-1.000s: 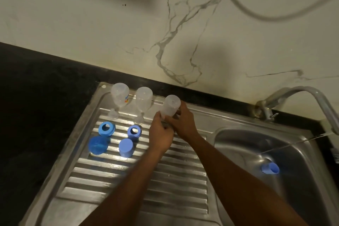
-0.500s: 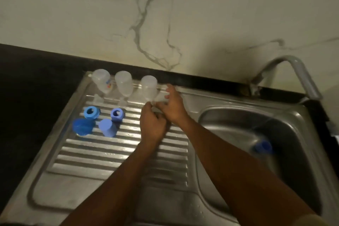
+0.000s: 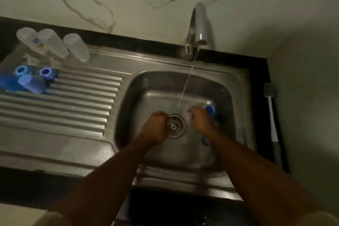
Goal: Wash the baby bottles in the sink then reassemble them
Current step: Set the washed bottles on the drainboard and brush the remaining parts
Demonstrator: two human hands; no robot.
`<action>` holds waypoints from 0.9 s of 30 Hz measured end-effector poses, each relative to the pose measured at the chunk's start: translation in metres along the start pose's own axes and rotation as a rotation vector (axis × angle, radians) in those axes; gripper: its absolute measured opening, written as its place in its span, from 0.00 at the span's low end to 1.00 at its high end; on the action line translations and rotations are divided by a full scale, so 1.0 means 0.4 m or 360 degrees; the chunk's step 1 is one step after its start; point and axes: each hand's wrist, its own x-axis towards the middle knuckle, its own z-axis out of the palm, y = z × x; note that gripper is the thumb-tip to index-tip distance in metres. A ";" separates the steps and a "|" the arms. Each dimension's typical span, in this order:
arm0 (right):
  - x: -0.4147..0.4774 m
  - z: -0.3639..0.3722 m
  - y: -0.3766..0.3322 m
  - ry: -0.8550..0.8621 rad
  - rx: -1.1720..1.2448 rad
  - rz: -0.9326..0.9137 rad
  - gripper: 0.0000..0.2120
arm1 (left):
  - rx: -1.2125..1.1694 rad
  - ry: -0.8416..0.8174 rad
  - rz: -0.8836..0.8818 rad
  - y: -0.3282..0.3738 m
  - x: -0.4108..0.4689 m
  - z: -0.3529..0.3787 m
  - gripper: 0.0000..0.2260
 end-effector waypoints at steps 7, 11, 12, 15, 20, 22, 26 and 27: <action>-0.033 0.084 0.043 -0.0700 -0.0391 0.0012 0.19 | 0.0051 -0.0172 -0.0408 -0.028 -0.048 0.114 0.18; -0.067 0.144 0.060 -0.0556 -0.0461 0.0078 0.19 | 0.0023 -0.0098 -0.0443 -0.040 -0.045 0.116 0.18; -0.072 0.154 0.068 -0.0501 -0.0428 0.0087 0.15 | 0.0012 -0.0089 -0.0435 -0.041 -0.045 0.116 0.18; -0.065 0.140 0.071 -0.0404 -0.0159 0.0138 0.08 | -0.0018 -0.0086 -0.0409 -0.038 -0.043 0.113 0.18; 0.022 0.031 0.003 0.0081 0.0515 0.0096 0.11 | -0.0077 -0.0092 -0.0292 -0.005 -0.013 0.081 0.16; 0.070 -0.025 -0.049 0.0241 0.0729 0.0064 0.16 | -0.0103 -0.0065 -0.0227 0.013 0.006 0.059 0.15; 0.145 -0.088 -0.135 0.0484 0.1035 0.0032 0.17 | -0.0142 -0.0011 -0.0128 0.027 0.050 0.013 0.14; 0.151 -0.090 -0.137 0.0547 0.1058 0.0071 0.14 | -0.0149 -0.0010 -0.0117 0.025 0.059 0.006 0.14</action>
